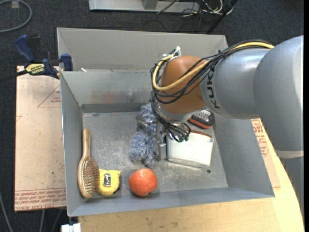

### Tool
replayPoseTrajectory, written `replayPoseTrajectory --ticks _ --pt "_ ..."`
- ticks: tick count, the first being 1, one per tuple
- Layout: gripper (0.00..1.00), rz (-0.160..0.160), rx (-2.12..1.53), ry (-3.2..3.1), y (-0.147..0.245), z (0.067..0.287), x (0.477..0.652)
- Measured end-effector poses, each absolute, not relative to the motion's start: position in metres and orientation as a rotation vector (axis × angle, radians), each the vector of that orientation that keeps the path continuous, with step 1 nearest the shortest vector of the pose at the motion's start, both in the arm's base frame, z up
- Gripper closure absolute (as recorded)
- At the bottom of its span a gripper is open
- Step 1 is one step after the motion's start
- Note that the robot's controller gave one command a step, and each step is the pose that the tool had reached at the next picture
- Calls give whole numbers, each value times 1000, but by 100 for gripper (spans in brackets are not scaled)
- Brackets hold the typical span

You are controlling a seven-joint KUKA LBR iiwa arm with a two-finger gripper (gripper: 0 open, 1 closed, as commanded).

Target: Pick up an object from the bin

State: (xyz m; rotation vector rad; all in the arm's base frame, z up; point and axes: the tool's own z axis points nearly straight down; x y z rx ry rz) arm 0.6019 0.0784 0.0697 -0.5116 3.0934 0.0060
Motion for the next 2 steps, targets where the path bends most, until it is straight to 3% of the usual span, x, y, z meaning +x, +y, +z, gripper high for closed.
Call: replayPoseTrajectory --ticks 1,2 --pt "0 5 -629 3068 82 71 602" --pt "100 11 -510 3089 80 71 603"
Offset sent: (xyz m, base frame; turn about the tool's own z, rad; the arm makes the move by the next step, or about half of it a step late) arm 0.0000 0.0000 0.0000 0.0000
